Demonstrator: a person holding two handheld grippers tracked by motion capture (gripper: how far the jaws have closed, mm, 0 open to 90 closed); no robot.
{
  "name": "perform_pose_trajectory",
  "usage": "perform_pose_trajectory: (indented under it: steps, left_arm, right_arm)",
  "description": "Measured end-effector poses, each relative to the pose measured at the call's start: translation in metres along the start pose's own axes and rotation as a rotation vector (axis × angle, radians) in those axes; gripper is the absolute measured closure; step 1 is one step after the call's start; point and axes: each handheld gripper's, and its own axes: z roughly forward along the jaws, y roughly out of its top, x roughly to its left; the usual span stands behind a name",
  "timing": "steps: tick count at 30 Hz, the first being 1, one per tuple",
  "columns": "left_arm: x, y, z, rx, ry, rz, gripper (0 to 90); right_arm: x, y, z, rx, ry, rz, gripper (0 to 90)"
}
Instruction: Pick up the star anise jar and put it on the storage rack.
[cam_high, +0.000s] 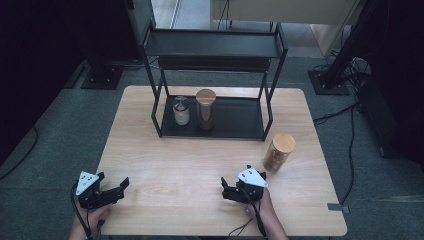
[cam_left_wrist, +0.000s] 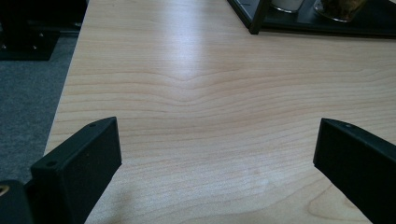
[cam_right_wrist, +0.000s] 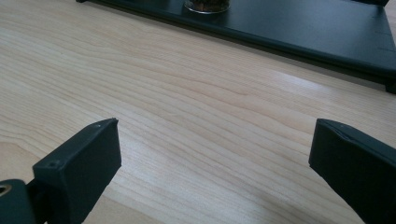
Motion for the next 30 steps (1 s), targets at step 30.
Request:
perform_pose_trajectory:
  steps: [30]
  left_arm:
    - [-0.001,0.0,0.0,0.004,0.005,0.007,1.1]
  right_arm:
    - [-0.029,-0.012,-0.02,0.025,-0.052,0.022,2.2]
